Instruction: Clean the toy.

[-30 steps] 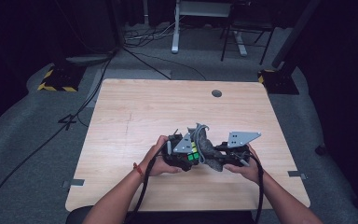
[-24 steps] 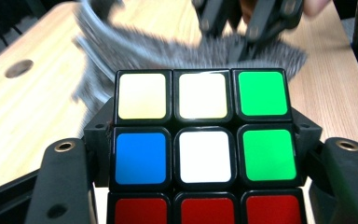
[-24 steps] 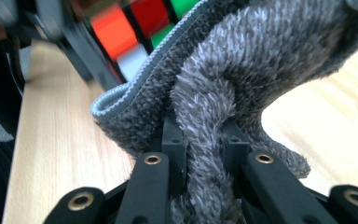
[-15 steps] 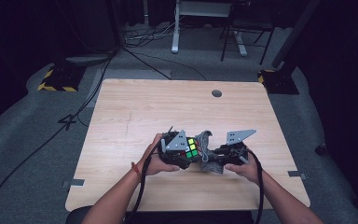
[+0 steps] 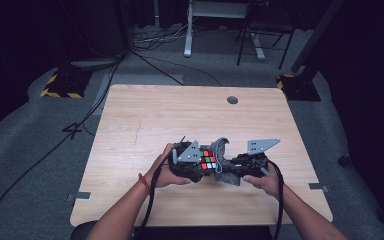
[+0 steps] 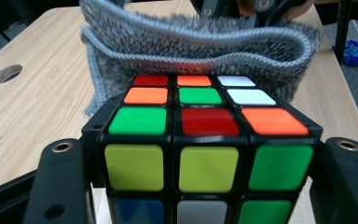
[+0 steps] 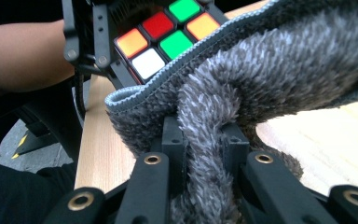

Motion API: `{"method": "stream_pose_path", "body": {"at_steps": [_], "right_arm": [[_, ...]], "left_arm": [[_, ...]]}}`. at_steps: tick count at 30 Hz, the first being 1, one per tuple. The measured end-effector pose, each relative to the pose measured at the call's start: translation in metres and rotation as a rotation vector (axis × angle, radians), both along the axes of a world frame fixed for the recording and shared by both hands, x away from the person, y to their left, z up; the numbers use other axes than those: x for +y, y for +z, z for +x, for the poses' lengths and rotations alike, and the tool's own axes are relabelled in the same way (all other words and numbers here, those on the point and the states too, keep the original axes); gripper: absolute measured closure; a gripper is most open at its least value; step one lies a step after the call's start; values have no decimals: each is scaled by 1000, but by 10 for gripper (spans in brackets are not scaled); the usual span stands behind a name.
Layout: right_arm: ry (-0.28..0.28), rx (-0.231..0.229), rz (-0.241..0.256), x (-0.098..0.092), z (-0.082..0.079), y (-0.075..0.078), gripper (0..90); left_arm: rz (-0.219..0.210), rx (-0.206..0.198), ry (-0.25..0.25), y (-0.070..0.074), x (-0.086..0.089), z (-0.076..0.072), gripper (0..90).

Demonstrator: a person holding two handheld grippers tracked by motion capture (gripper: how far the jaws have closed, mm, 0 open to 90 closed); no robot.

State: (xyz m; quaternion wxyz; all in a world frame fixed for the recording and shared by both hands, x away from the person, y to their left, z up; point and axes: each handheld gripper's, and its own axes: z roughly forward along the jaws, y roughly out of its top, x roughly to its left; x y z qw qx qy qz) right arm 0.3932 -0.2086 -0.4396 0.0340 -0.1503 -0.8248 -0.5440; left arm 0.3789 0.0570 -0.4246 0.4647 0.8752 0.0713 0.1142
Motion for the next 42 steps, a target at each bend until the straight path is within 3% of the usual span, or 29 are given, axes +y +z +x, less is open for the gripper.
{"method": "stream_pose_path", "body": {"at_steps": [2,4,6,7,9,13,16,23,26,28,31,34,38,40,42], "right_arm": [[-1,-12,2,0,-1,2,772],[-1,-17,18,-1,0,6,772],[1,-27,31,-2,0,11,773],[3,-33,34,-2,-1,12,773],[0,-57,11,-1,-2,14,773],[-13,-92,2,-1,-5,14,773],[-45,-133,-47,-2,-4,14,773],[-42,-139,-158,5,-2,3,773],[-25,-134,-192,8,-3,-1,773],[-9,-119,-175,10,-4,-4,773],[4,-124,-136,10,-7,0,773],[-1,-129,-96,5,-8,6,773],[5,-120,-21,-1,-8,15,775],[12,-137,-46,2,-10,16,775],[3,-147,-61,3,-11,15,775]], "left_arm": [[17,-8,1,0,0,0,328],[42,-44,13,-1,-2,-4,329],[62,-32,-7,-3,-5,-5,329],[68,-45,-4,-3,-7,-5,329],[79,-40,-3,-5,-9,-5,330],[51,-32,6,-5,-8,-3,332],[27,-31,4,-3,-6,-3,333],[-22,-36,-13,3,-7,-8,334],[-80,-10,-20,6,-4,-6,333],[-76,-20,-6,5,-3,-5,332],[-96,16,-12,1,-1,-1,330],[-84,34,-13,-3,-1,1,328],[-20,36,-28,-9,-10,-1,327],[31,18,-38,-12,-16,-3,330],[46,-1,-26,-13,-17,-3,333]]}}
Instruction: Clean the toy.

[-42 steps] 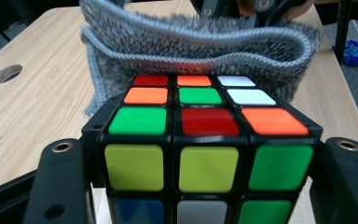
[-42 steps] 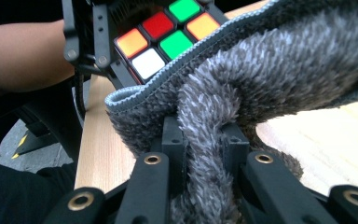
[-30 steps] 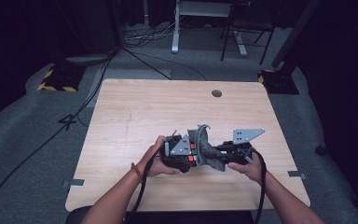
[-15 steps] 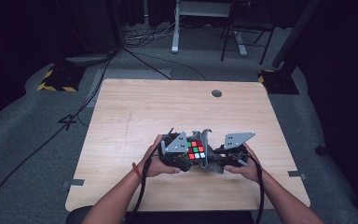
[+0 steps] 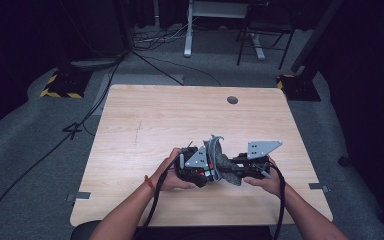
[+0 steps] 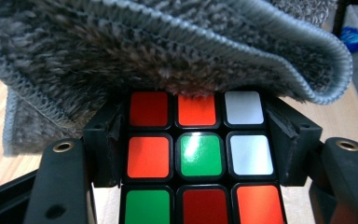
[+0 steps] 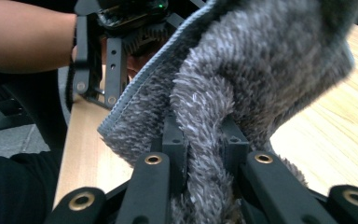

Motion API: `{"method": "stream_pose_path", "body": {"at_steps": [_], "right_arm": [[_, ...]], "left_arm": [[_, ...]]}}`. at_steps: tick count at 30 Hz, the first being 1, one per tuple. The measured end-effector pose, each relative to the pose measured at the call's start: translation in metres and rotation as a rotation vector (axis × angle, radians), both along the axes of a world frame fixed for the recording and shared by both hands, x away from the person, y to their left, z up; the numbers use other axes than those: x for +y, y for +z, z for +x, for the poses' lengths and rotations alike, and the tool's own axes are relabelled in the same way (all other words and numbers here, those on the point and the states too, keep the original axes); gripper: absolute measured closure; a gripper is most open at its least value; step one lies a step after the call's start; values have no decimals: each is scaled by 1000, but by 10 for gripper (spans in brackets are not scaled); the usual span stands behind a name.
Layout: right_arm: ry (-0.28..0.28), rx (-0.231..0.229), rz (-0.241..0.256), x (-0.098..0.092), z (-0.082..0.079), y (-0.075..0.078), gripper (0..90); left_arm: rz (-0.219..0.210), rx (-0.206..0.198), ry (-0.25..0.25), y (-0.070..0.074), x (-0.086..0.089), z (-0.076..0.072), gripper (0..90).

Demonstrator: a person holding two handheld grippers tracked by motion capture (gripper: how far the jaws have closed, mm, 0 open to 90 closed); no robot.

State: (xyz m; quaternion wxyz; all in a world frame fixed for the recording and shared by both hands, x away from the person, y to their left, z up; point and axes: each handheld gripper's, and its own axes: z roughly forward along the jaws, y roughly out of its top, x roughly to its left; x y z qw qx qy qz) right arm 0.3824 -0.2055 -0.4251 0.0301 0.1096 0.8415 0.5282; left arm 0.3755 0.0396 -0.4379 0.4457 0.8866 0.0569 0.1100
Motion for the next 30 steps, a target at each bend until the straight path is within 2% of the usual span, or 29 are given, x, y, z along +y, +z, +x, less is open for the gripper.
{"method": "stream_pose_path", "body": {"at_steps": [3,8,10,13,14,15,17,19,21,23,25,28,30], "right_arm": [[-23,-3,-8,-3,2,-1,775],[-46,-26,-83,0,3,-7,775],[-59,-22,-124,1,5,-13,776],[-62,5,-153,2,8,-19,776],[-60,17,-149,2,9,-20,776],[-56,25,-144,2,9,-19,776],[-43,21,-128,2,8,-16,775],[-37,2,-111,2,4,-13,775],[-23,-17,-61,1,0,-5,775],[-20,-36,-36,2,-4,1,775],[-27,-47,-26,2,-5,3,775],[-41,-39,-8,1,-2,3,775],[-54,-37,-41,2,1,0,776]], "left_arm": [[-32,15,5,2,3,2,336],[-47,17,18,6,6,3,336],[-64,17,28,8,8,3,337],[-81,10,39,12,12,3,336],[-87,17,35,13,12,3,337],[-82,7,34,13,13,3,337],[-83,8,34,13,13,3,337],[-71,8,38,12,13,4,337],[-57,5,37,11,11,3,337],[-54,8,33,10,9,2,337],[-40,-1,28,10,7,0,337],[-36,3,19,10,5,-2,337],[-48,7,10,11,5,-4,337]]}}
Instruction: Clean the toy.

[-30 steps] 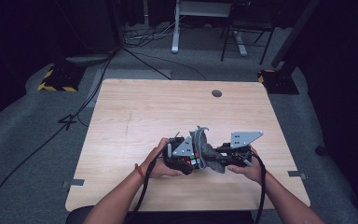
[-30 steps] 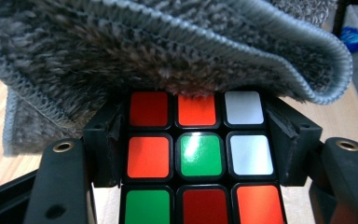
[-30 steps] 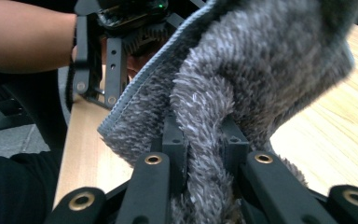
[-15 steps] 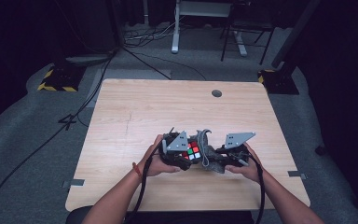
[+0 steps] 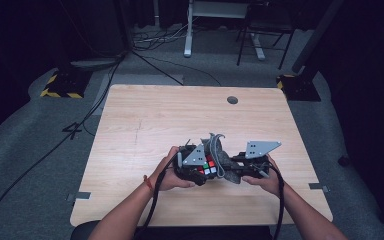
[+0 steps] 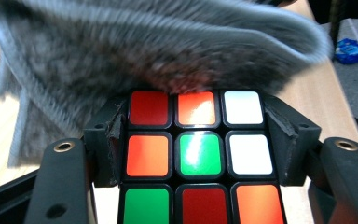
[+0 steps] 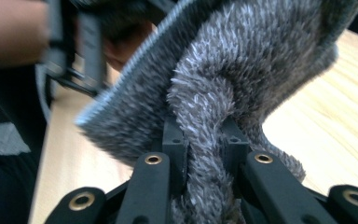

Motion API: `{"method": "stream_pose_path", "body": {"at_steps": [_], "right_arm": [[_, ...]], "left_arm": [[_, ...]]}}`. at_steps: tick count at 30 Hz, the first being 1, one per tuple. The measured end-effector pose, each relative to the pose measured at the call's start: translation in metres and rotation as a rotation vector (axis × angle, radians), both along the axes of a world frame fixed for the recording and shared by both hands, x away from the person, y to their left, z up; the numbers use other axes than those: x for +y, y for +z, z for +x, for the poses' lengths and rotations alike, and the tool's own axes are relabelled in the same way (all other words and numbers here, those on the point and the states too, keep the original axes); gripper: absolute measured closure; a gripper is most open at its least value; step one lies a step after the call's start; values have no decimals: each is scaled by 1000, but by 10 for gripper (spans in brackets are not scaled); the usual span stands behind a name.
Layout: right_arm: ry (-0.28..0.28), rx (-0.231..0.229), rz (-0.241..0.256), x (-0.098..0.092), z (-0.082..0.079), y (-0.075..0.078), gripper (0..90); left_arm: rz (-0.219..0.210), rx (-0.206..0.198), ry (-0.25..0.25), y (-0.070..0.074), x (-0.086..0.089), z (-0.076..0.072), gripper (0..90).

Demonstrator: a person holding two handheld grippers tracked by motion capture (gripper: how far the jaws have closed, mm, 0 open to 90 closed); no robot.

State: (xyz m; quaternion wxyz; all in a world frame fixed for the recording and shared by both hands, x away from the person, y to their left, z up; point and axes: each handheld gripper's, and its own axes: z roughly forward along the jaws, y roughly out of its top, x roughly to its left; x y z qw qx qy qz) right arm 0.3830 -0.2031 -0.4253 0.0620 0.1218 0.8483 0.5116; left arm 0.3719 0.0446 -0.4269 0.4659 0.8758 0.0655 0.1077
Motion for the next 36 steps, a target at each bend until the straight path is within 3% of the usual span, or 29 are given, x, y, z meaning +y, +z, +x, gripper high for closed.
{"method": "stream_pose_path", "body": {"at_steps": [3,5,8,14,16,20,23,26,32,34,36], "right_arm": [[-20,15,-73,1,5,-8,776],[-16,48,-114,1,9,-16,775],[-7,59,-142,2,9,-20,775],[35,63,-122,4,2,-16,774],[70,61,-89,3,-1,-12,773],[89,47,-35,2,-5,-3,773],[72,11,-29,2,-6,1,773],[10,-5,-41,1,-3,2,774],[-48,32,-113,1,7,-11,774],[-60,24,-152,1,8,-13,774],[-60,54,-162,-1,11,-17,774]], "left_arm": [[-25,-4,2,5,3,0,337],[-34,-5,3,8,6,1,337],[-49,-10,18,10,10,2,337],[-44,2,29,8,15,7,337],[-48,14,21,7,16,7,336],[-15,16,7,4,11,6,336],[-2,11,0,3,8,4,336],[-17,3,-15,6,4,0,337],[-39,-15,-13,11,5,-2,336],[-51,-18,-12,13,7,-1,336],[-73,-23,-1,17,11,-1,336]]}}
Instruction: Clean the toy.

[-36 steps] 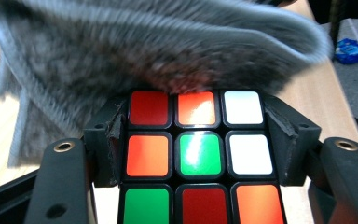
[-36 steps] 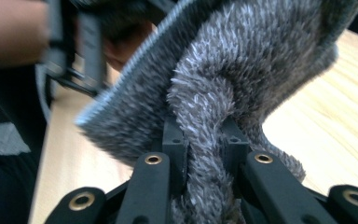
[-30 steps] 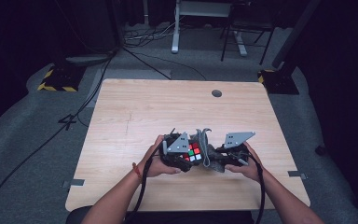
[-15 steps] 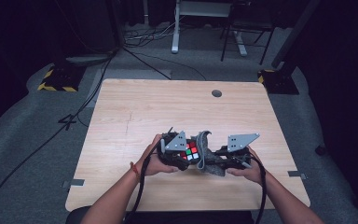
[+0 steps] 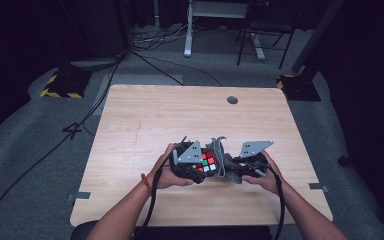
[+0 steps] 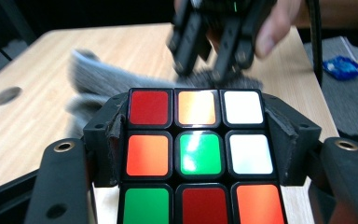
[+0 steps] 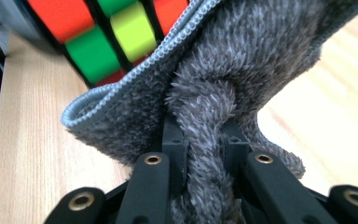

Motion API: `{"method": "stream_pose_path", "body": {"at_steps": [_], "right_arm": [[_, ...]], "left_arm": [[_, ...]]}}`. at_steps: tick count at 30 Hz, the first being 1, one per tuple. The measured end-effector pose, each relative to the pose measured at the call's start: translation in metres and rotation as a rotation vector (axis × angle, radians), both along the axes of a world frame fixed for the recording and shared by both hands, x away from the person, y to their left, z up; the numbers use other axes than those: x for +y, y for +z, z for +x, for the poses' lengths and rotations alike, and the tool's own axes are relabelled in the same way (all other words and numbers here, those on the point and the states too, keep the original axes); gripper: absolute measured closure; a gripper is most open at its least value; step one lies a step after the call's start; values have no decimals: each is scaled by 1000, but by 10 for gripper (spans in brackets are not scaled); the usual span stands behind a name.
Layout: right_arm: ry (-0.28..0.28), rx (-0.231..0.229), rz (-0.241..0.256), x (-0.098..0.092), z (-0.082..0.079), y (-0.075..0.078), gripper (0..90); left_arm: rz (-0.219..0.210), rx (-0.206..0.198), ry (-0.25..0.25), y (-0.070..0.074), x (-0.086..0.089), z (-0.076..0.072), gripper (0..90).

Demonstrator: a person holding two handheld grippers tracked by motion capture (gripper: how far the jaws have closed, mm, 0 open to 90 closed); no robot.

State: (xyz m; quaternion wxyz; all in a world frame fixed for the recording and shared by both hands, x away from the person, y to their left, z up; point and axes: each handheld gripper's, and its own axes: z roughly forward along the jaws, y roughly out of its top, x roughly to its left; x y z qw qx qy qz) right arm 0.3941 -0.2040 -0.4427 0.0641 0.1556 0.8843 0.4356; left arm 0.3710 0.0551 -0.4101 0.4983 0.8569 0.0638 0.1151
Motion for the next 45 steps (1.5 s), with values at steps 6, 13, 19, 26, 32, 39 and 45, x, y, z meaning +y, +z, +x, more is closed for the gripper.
{"method": "stream_pose_path", "body": {"at_steps": [6,13,19,26,32,39,45], "right_arm": [[52,56,-9,4,-1,-7,773],[111,49,29,4,-10,1,773],[115,98,61,8,-8,-7,773],[134,101,98,11,-10,-9,772],[110,100,194,2,-7,-5,773],[97,96,203,0,-5,-4,774],[89,92,206,-2,-5,-2,775]], "left_arm": [[-28,4,9,1,3,1,336],[-34,14,-4,0,3,2,335],[-53,24,-10,-1,2,2,335],[-91,22,-9,0,3,2,334],[-113,81,-10,-2,10,10,329],[-62,98,-14,-3,11,12,328],[-31,106,-17,-4,10,13,327]]}}
